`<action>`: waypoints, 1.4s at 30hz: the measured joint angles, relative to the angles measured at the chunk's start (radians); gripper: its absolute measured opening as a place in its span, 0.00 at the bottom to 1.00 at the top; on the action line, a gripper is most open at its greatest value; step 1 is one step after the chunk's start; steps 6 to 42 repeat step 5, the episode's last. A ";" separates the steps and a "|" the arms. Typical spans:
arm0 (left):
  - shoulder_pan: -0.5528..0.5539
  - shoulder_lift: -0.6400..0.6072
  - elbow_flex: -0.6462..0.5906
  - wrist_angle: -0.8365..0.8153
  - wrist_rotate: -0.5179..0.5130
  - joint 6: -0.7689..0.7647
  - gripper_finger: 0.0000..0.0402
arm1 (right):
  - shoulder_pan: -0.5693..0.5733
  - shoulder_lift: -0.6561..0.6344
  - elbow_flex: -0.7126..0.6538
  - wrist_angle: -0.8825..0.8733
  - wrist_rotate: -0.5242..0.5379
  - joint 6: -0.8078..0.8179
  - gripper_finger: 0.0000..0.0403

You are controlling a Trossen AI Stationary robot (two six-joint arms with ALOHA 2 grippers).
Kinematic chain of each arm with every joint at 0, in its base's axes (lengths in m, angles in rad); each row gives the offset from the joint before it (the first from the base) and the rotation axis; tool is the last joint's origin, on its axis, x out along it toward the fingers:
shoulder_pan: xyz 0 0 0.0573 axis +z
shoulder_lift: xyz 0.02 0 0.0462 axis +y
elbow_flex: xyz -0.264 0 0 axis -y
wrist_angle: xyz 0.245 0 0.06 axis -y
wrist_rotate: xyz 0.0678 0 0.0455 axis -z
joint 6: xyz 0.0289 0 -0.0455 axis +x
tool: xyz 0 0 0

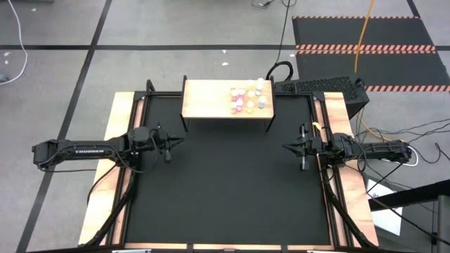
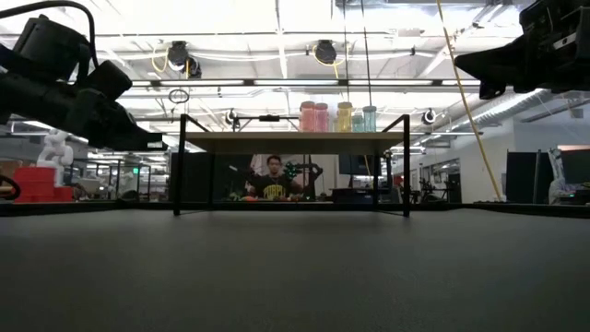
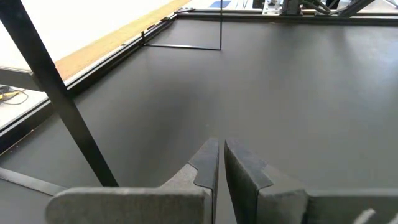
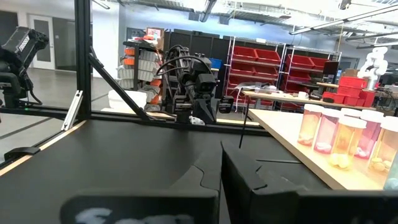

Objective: Pick and place medicine bottles onto shelf by color
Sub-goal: Return to Home Position

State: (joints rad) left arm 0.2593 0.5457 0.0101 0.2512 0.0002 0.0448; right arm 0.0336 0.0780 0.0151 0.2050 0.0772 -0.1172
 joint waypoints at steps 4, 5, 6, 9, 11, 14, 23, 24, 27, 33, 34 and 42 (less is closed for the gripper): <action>0.000 0.000 0.000 0.000 0.000 0.000 0.08 | 0.000 0.000 0.000 0.000 0.000 0.000 0.00; 0.000 0.000 0.000 0.000 0.000 0.000 0.08 | 0.000 0.000 0.000 0.000 0.000 0.000 0.00; 0.000 0.000 0.000 0.000 0.000 0.000 0.08 | 0.000 0.000 0.000 0.000 0.000 0.000 0.00; 0.000 0.000 0.000 0.000 0.000 0.000 0.08 | 0.000 0.000 0.000 0.000 0.000 0.000 0.00; 0.000 0.000 0.000 0.000 0.000 0.000 0.08 | 0.000 0.000 0.000 0.000 0.000 0.000 0.00; 0.000 0.000 0.000 0.000 0.000 0.000 0.08 | 0.000 0.000 0.000 0.000 0.000 0.000 0.00; 0.000 0.000 0.000 0.000 0.000 0.000 0.08 | 0.000 0.000 0.000 0.000 0.000 0.000 0.00; 0.000 0.000 0.000 0.000 0.000 0.000 0.08 | 0.000 0.000 0.000 0.000 0.000 0.000 0.00; 0.000 0.000 0.000 0.000 0.000 0.000 0.08 | 0.000 0.000 0.000 0.000 0.000 0.000 0.00; 0.000 0.000 0.000 0.000 0.000 0.000 0.08 | 0.000 0.000 0.000 0.000 0.000 0.000 0.00; 0.000 0.000 0.000 0.000 0.000 0.000 0.08 | 0.000 0.000 0.000 0.000 0.000 0.000 0.00; 0.000 0.000 0.000 0.000 0.000 0.000 0.08 | 0.000 0.000 0.000 0.000 0.000 0.000 0.00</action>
